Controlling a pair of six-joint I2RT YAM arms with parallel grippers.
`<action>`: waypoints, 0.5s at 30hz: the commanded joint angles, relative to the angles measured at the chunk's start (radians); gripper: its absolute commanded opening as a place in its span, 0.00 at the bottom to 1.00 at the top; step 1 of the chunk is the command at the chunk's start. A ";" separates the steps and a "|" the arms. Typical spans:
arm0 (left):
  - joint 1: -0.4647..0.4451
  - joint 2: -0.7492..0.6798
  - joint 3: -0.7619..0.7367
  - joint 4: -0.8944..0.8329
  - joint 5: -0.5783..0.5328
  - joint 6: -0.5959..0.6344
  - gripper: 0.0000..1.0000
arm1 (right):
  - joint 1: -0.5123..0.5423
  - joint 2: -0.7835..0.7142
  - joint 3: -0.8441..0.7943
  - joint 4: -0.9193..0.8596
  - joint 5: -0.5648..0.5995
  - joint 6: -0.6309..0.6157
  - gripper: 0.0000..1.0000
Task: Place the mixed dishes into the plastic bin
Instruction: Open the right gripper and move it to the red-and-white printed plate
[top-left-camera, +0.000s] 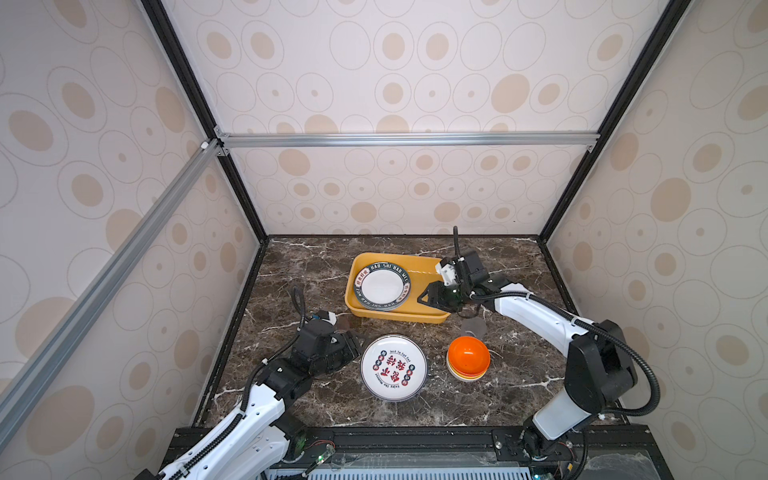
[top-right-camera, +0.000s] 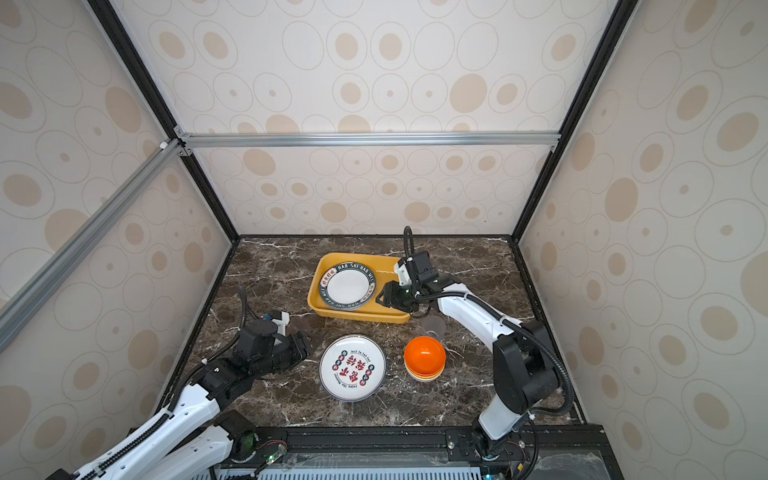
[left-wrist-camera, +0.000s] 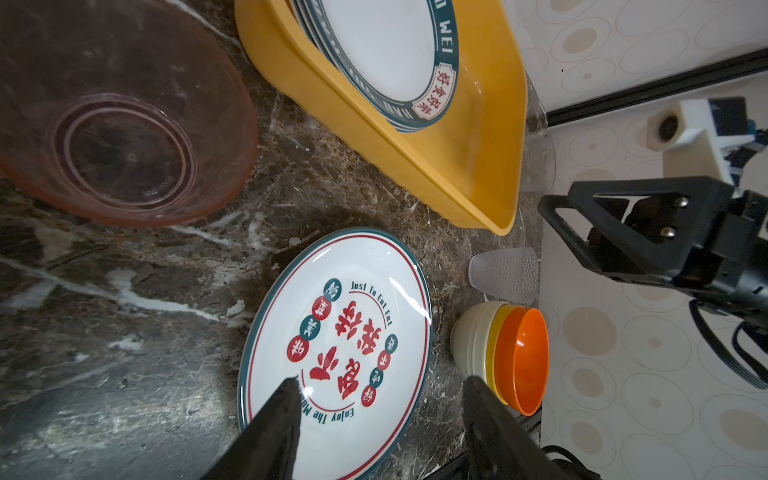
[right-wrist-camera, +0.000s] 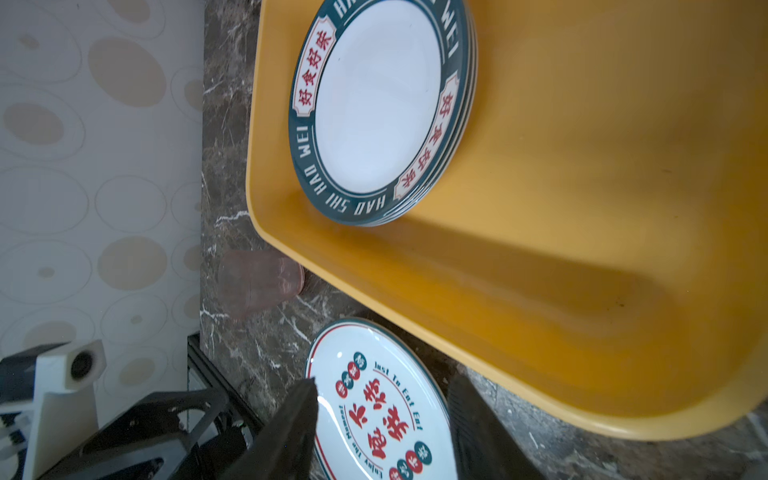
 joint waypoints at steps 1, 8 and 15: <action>-0.027 -0.002 -0.012 -0.030 -0.009 0.014 0.62 | 0.007 -0.051 -0.039 -0.061 -0.088 -0.060 0.54; -0.087 0.001 -0.060 -0.016 -0.039 -0.027 0.62 | 0.016 -0.102 -0.117 -0.089 -0.174 -0.101 0.51; -0.127 0.014 -0.124 0.012 -0.057 -0.057 0.62 | 0.053 -0.121 -0.166 -0.092 -0.206 -0.118 0.51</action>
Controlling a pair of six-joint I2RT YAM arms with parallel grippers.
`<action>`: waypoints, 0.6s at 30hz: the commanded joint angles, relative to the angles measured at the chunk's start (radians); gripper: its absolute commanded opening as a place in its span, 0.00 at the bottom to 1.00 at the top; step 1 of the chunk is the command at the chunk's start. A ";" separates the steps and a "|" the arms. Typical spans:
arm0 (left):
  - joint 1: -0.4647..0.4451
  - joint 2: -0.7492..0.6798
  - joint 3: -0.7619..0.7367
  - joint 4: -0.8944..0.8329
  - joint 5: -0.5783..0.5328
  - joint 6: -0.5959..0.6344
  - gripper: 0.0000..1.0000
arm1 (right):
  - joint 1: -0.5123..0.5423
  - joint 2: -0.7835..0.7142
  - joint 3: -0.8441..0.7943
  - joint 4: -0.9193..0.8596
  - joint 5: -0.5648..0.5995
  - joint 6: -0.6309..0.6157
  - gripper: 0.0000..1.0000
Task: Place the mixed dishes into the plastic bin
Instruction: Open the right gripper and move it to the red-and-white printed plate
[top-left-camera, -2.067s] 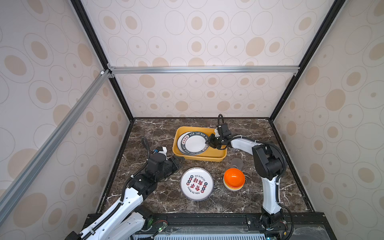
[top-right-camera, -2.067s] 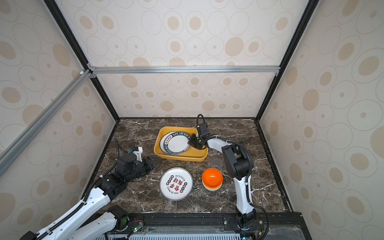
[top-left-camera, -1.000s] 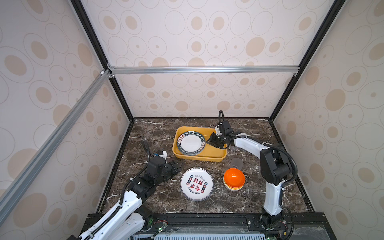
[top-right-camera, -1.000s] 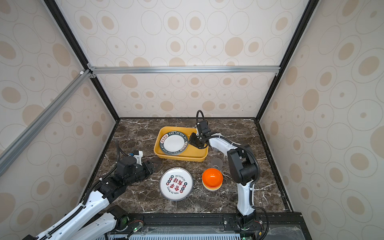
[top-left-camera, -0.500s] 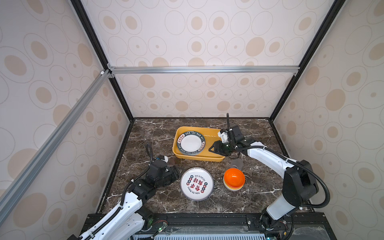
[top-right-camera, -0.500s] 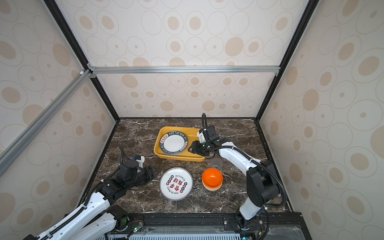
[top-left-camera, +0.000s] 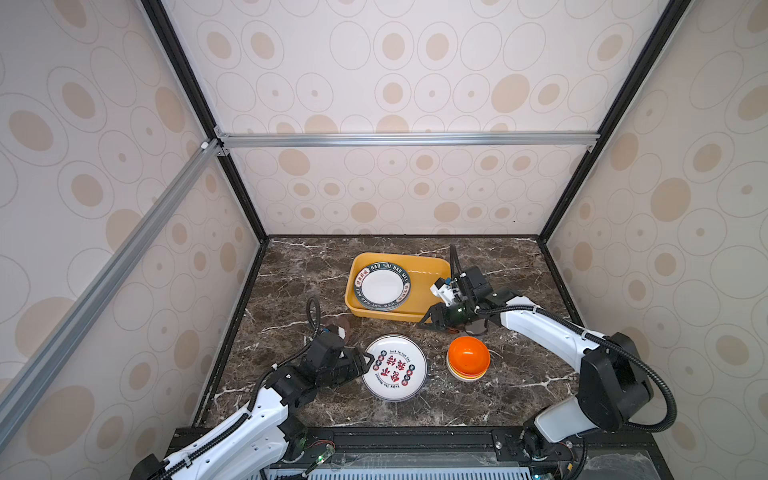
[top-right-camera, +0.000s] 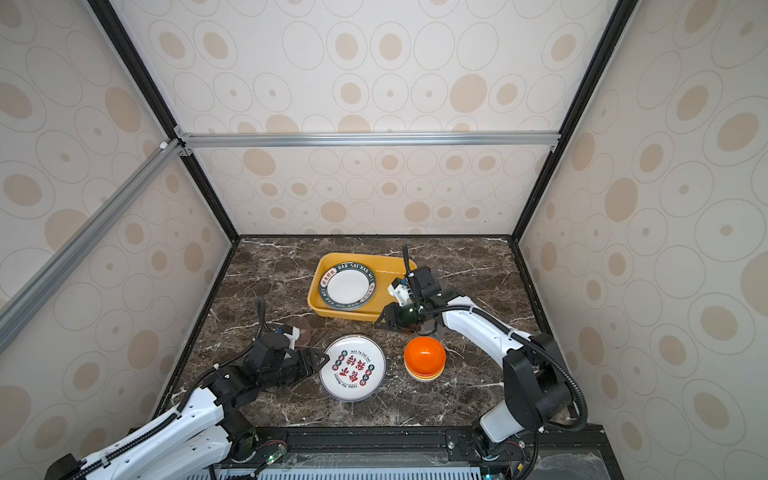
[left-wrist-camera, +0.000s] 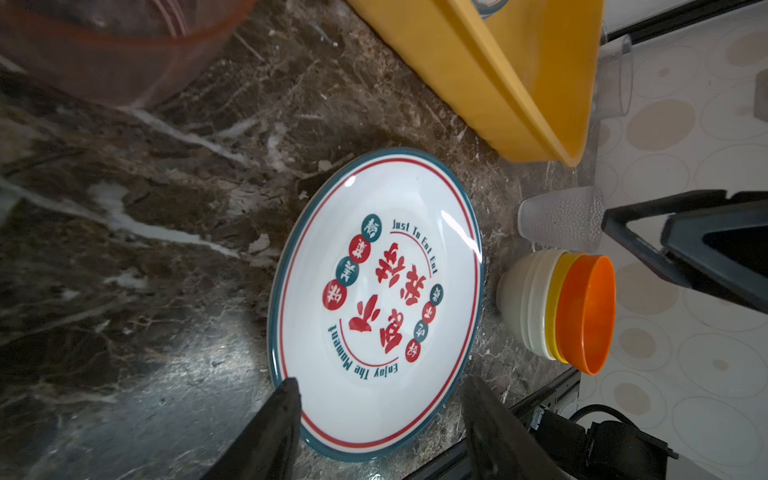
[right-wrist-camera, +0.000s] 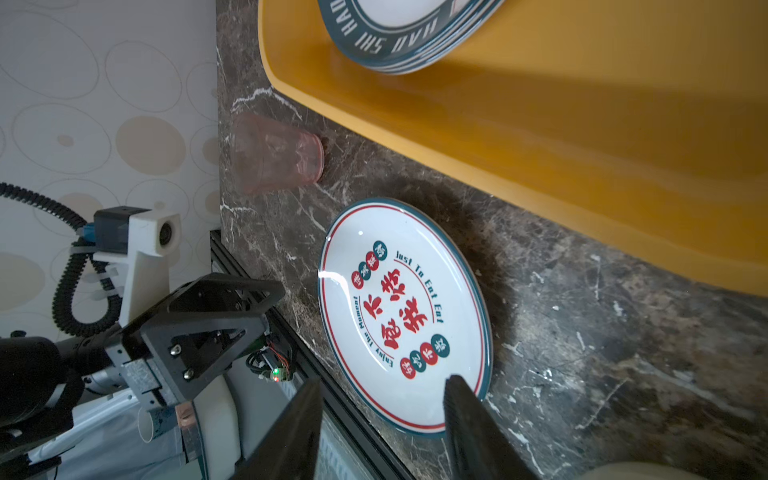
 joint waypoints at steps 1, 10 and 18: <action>-0.018 0.007 -0.029 0.019 -0.027 -0.031 0.62 | 0.017 -0.032 -0.028 -0.013 -0.034 -0.027 0.51; -0.034 -0.020 -0.164 0.179 -0.013 -0.090 0.59 | 0.023 -0.032 -0.047 0.027 -0.037 0.000 0.49; -0.033 -0.062 -0.253 0.255 -0.009 -0.147 0.48 | 0.024 -0.021 -0.049 0.041 -0.029 0.010 0.49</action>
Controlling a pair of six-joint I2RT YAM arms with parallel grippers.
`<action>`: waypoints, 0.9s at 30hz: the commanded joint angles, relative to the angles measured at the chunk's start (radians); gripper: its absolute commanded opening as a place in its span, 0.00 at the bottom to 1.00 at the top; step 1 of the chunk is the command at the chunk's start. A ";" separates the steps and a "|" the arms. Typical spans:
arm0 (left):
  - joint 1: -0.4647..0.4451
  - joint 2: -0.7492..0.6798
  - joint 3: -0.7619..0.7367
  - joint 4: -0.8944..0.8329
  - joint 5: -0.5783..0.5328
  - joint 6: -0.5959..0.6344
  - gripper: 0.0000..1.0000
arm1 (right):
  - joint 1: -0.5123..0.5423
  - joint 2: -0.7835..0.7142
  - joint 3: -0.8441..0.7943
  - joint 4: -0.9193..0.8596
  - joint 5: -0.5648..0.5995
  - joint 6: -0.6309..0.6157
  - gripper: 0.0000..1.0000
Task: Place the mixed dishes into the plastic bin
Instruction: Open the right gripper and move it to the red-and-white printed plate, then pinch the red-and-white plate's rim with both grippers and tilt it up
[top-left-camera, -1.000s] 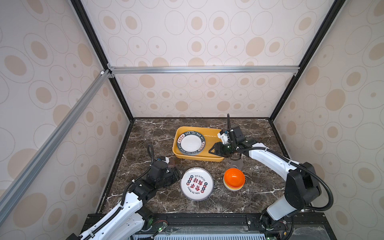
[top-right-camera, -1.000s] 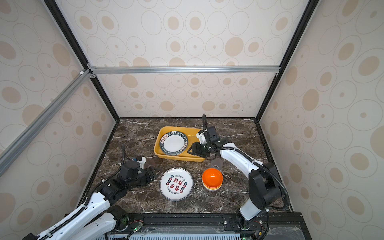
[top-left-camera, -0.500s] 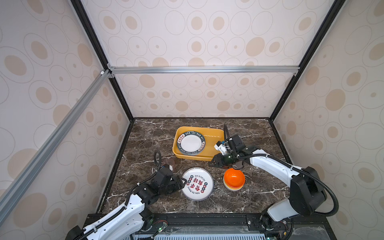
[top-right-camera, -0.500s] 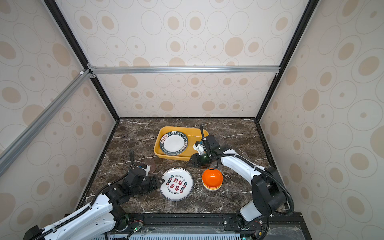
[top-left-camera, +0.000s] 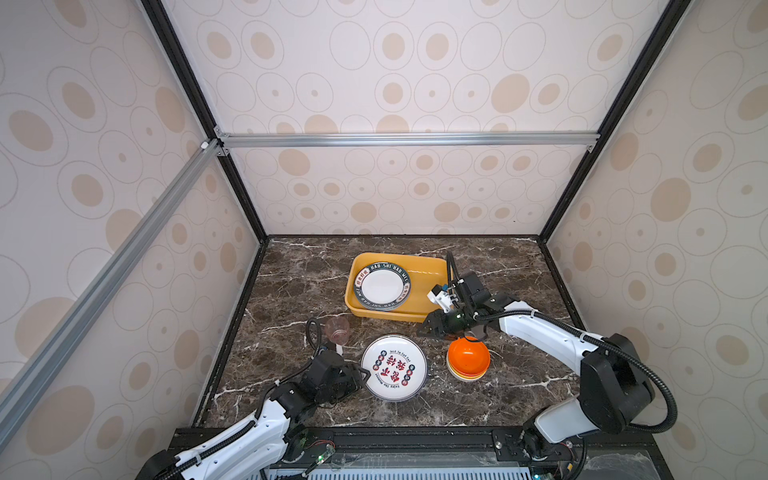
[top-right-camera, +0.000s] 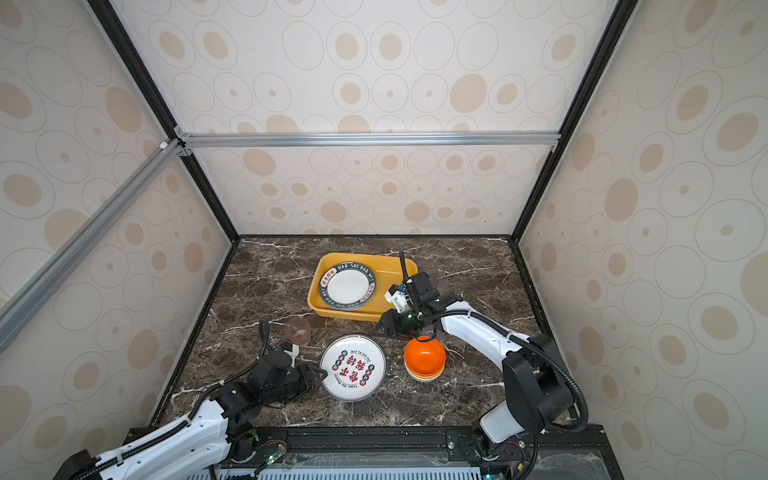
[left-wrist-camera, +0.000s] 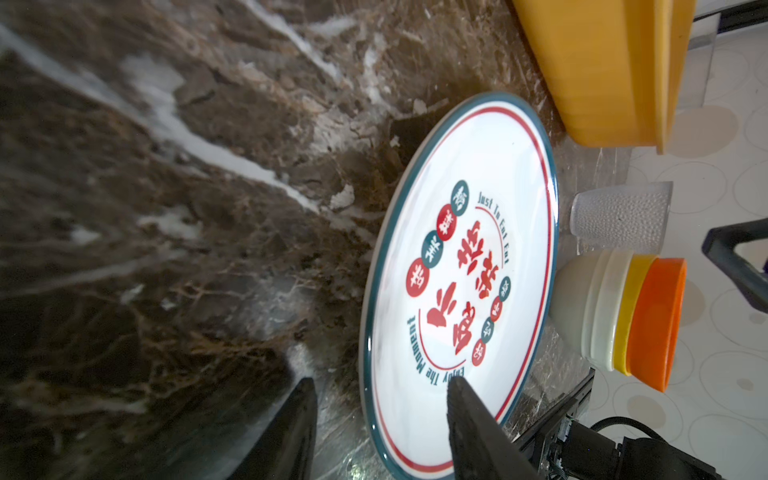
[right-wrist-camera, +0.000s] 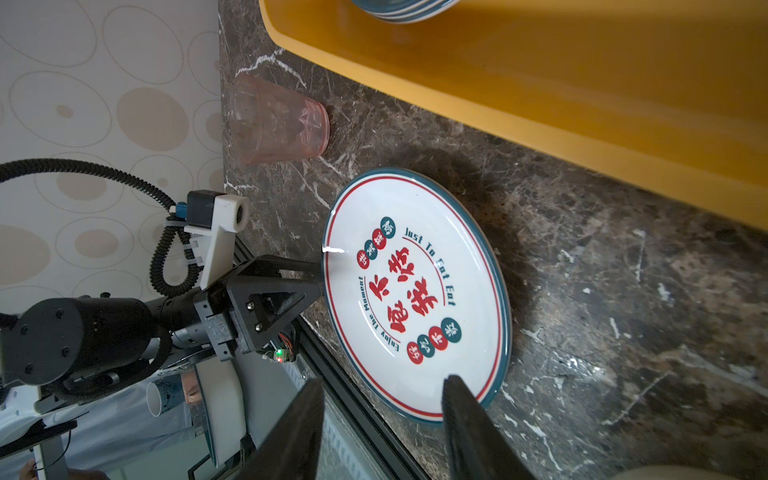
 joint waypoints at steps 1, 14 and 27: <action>-0.007 -0.015 -0.028 0.073 -0.003 -0.046 0.47 | 0.008 -0.011 -0.011 0.014 -0.004 0.007 0.49; -0.009 0.064 -0.072 0.191 0.022 -0.053 0.33 | 0.007 0.001 -0.012 0.020 0.004 0.014 0.49; -0.007 0.151 -0.078 0.260 0.031 -0.036 0.22 | 0.007 0.003 -0.012 0.017 0.016 0.022 0.49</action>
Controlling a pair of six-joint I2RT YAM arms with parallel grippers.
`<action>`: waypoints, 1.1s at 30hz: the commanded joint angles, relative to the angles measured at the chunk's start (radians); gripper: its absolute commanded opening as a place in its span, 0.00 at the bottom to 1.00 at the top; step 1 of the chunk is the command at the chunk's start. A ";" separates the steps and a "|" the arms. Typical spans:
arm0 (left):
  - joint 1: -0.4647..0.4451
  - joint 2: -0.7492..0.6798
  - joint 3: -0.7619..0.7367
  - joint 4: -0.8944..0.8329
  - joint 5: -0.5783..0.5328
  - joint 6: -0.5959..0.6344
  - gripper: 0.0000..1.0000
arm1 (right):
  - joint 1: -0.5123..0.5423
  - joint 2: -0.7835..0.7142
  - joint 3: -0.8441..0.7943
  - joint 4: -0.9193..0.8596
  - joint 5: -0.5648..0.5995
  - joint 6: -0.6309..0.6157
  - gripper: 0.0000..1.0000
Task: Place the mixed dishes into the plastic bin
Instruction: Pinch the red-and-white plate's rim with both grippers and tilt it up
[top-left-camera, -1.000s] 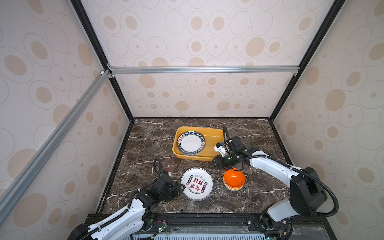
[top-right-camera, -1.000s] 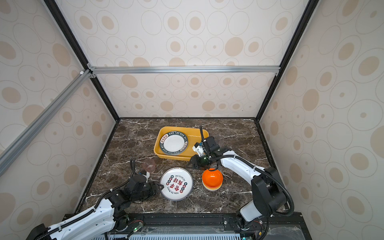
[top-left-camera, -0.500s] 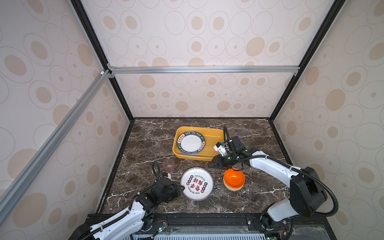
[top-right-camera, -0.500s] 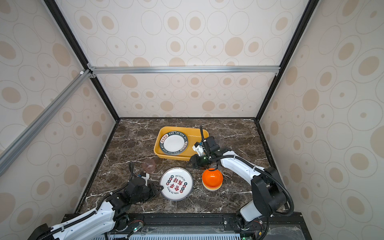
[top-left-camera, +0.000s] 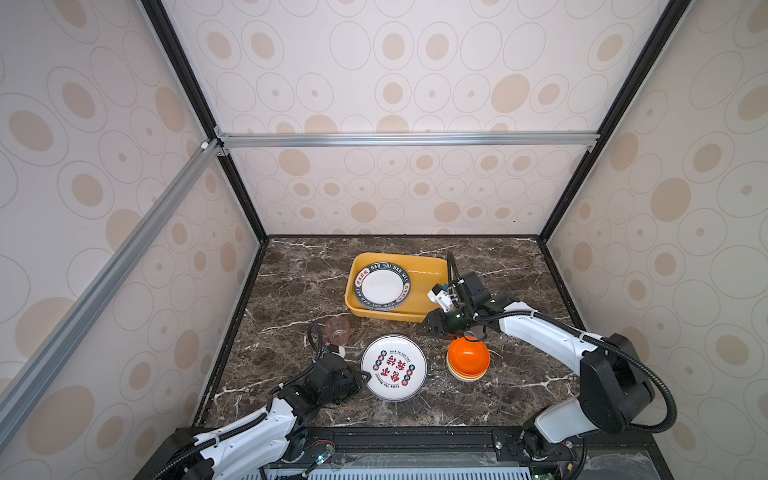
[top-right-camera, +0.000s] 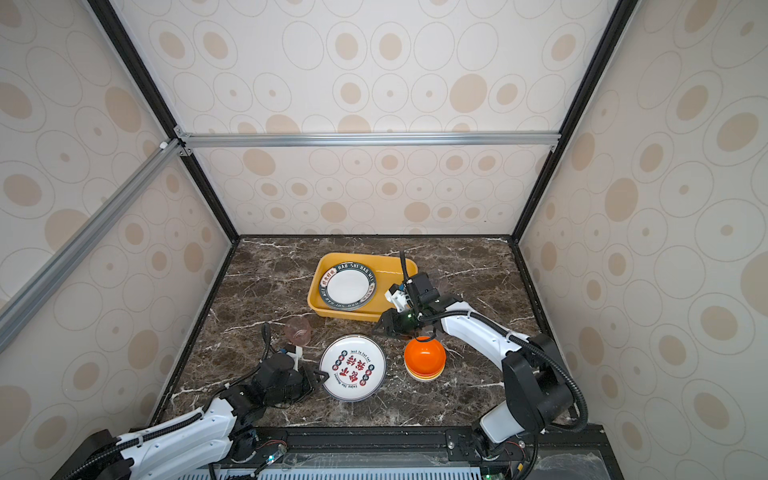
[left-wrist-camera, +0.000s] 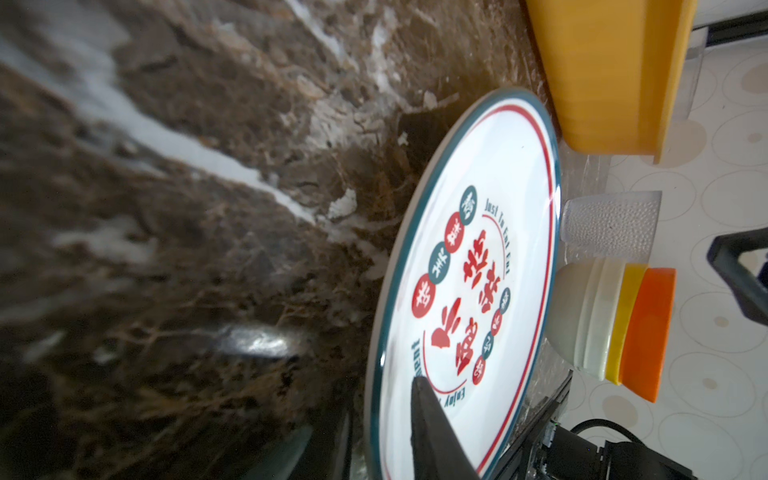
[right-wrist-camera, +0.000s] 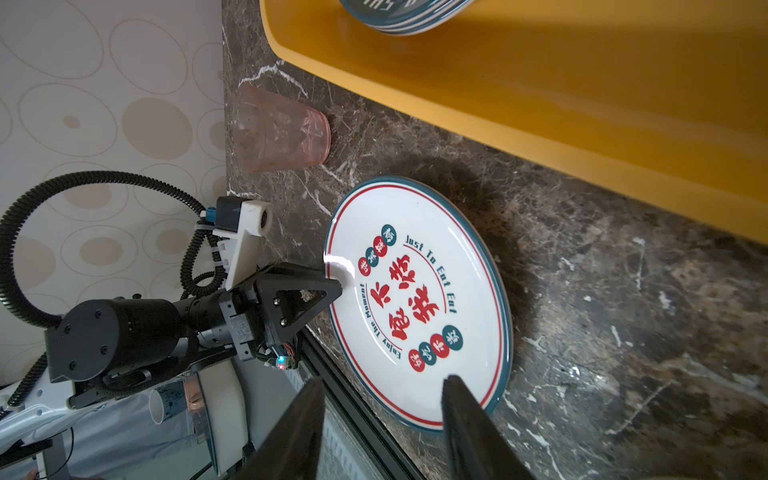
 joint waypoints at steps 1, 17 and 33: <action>-0.007 0.018 -0.009 0.022 0.001 0.001 0.20 | 0.008 0.003 -0.003 -0.010 0.011 0.001 0.49; -0.008 -0.093 0.050 -0.102 -0.003 0.015 0.00 | 0.007 -0.009 -0.024 0.032 0.047 0.052 0.48; 0.006 -0.190 0.198 -0.224 0.031 0.026 0.00 | -0.004 -0.117 -0.036 0.031 0.163 0.101 0.48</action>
